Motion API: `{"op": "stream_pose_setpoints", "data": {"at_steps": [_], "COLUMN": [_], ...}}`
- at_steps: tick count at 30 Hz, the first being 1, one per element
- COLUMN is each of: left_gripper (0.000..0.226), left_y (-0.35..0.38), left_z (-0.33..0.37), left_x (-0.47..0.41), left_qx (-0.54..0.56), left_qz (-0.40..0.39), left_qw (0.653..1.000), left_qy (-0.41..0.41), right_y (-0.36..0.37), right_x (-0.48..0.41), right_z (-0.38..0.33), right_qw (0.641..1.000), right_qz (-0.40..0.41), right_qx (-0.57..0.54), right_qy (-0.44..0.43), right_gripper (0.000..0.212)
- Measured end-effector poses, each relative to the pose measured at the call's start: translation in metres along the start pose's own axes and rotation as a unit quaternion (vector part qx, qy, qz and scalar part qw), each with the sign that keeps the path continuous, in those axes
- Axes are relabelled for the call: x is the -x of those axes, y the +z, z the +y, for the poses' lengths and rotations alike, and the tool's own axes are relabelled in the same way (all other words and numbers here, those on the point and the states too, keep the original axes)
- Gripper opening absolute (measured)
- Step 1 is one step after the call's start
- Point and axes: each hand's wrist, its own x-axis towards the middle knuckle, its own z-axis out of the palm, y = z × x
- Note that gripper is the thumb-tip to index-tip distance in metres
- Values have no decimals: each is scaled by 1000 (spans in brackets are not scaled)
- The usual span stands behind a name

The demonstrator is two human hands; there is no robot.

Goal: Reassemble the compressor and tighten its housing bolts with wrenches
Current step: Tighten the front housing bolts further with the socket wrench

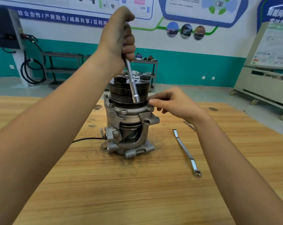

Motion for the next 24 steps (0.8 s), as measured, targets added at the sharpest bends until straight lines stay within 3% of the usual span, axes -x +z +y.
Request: {"op": "stream_pose_setpoints", "data": {"at_steps": [4,8,12,17,18,21,24], "left_gripper": [42,42,42,47,48,50,47], "left_y": [-9,-10,-9,-7,-6,4,25], "left_z": [0,-2,-13,-16,-16,-15,-14], "left_x": [3,10,22,39,43,54,66], "left_qx": [60,15,-4,28,32,-3,-86], "left_qz": [32,51,65,88,95,116,87], "left_qw": [997,999,997,995,995,991,982], "left_qy": [-33,-7,39,31,28,64,145], "right_y": [3,16,28,31,31,35,46], "right_x": [2,6,12,19,22,28,23], "right_z": [-2,-1,-5,-21,-25,-50,-70], "right_qw": [1000,997,987,971,975,984,971], "right_qz": [-7,71,138,144,154,128,132], "right_qx": [20,35,83,192,161,-114,-179], "right_qy": [13,16,21,15,2,-40,-82], "right_gripper": [13,7,21,26,28,35,18]}}
